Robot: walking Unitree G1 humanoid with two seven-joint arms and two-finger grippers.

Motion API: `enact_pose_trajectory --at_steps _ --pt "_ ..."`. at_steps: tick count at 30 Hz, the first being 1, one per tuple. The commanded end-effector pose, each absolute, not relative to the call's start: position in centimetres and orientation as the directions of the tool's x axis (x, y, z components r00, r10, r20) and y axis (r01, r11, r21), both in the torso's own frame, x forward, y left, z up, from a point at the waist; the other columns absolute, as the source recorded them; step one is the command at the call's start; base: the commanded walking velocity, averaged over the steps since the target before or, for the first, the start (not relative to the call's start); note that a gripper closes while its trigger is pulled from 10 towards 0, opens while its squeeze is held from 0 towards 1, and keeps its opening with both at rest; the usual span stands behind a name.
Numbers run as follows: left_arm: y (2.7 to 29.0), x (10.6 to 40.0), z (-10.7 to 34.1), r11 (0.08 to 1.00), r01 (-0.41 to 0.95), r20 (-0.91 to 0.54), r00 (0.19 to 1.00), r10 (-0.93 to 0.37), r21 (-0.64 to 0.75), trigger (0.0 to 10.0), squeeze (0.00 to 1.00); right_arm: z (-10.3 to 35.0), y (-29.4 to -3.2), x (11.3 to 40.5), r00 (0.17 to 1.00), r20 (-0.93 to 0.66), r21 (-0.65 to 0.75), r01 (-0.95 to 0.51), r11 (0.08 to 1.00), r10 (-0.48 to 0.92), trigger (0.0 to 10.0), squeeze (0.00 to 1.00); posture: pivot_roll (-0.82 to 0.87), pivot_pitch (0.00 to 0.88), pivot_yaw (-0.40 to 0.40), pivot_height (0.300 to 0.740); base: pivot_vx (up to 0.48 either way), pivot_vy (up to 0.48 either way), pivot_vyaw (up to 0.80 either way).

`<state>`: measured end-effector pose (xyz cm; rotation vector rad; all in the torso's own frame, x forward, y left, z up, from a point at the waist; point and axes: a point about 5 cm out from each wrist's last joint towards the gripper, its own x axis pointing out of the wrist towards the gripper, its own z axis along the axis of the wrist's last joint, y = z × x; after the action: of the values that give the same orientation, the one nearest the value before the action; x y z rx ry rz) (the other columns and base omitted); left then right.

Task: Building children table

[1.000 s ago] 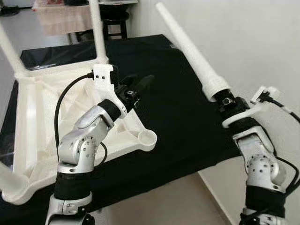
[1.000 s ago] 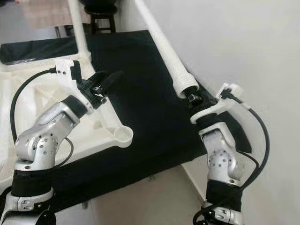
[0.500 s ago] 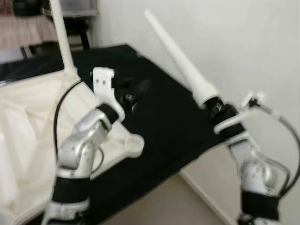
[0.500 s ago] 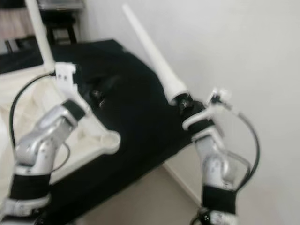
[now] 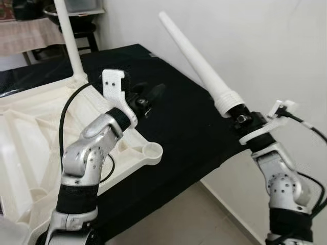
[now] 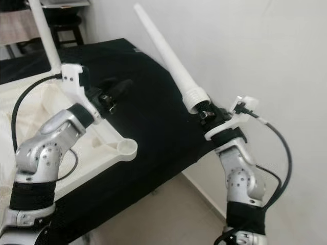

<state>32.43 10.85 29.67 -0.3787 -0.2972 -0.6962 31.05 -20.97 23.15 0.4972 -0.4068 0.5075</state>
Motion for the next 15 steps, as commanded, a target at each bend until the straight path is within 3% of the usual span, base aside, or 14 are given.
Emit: enact_pose_trajectory --at_steps 1,5,6,7,8,13,14,15 --pt "10.9 32.4 29.9 0.639 0.717 0.404 0.691 -0.599 -0.278 10.0 0.00 23.7 -21.7 30.3 0.764 0.534 0.330 -0.584 0.742 0.363 10.0 0.00 -0.03 0.106 -0.061 0.740 0.000 0.000 0.00" --pt "11.2 32.4 31.1 0.568 0.759 0.474 0.647 -0.598 -0.319 10.0 0.00 23.8 -21.7 29.7 0.723 0.570 0.345 -0.641 0.685 0.390 10.0 0.00 -0.03 0.108 -0.060 0.740 0.000 0.000 0.00" --pt "11.3 32.4 31.5 0.534 0.776 0.498 0.627 -0.599 -0.335 10.0 0.84 23.7 -21.6 29.4 0.706 0.581 0.341 -0.662 0.667 0.404 10.0 0.00 -0.03 0.107 -0.061 0.740 0.000 0.000 0.00" --pt "11.3 32.4 31.5 0.534 0.776 0.498 0.627 -0.599 -0.335 10.0 0.84 23.7 -21.6 29.4 0.706 0.581 0.341 -0.662 0.667 0.404 10.0 0.00 -0.03 0.107 -0.061 0.740 0.000 0.000 0.00" --pt "11.5 32.2 32.6 0.428 0.817 0.557 0.577 -0.597 -0.387 10.0 1.00 23.6 -21.6 29.0 0.676 0.600 0.338 -0.698 0.631 0.427 10.0 0.00 -0.03 0.108 -0.059 0.740 0.000 0.000 0.00" --pt "11.5 32.0 33.5 0.304 0.846 0.602 0.528 -0.599 -0.438 10.0 1.00 23.4 -21.5 28.5 0.646 0.616 0.341 -0.734 0.587 0.451 10.0 0.00 -0.03 0.109 -0.060 0.740 0.000 0.000 0.00" --pt "11.4 31.9 33.7 0.211 0.857 0.621 0.491 -0.612 -0.470 10.0 1.00 23.3 -21.1 27.9 0.610 0.613 0.300 -0.767 0.567 0.502 10.0 0.00 -0.03 0.110 -0.059 0.740 0.000 0.000 0.00" --pt "11.3 31.7 33.7 0.176 0.862 0.623 0.471 -0.625 -0.475 10.0 1.00 23.3 -20.9 27.6 0.591 0.612 0.276 -0.783 0.558 0.526 10.0 0.00 -0.03 0.110 -0.059 0.740 0.000 0.000 0.00"
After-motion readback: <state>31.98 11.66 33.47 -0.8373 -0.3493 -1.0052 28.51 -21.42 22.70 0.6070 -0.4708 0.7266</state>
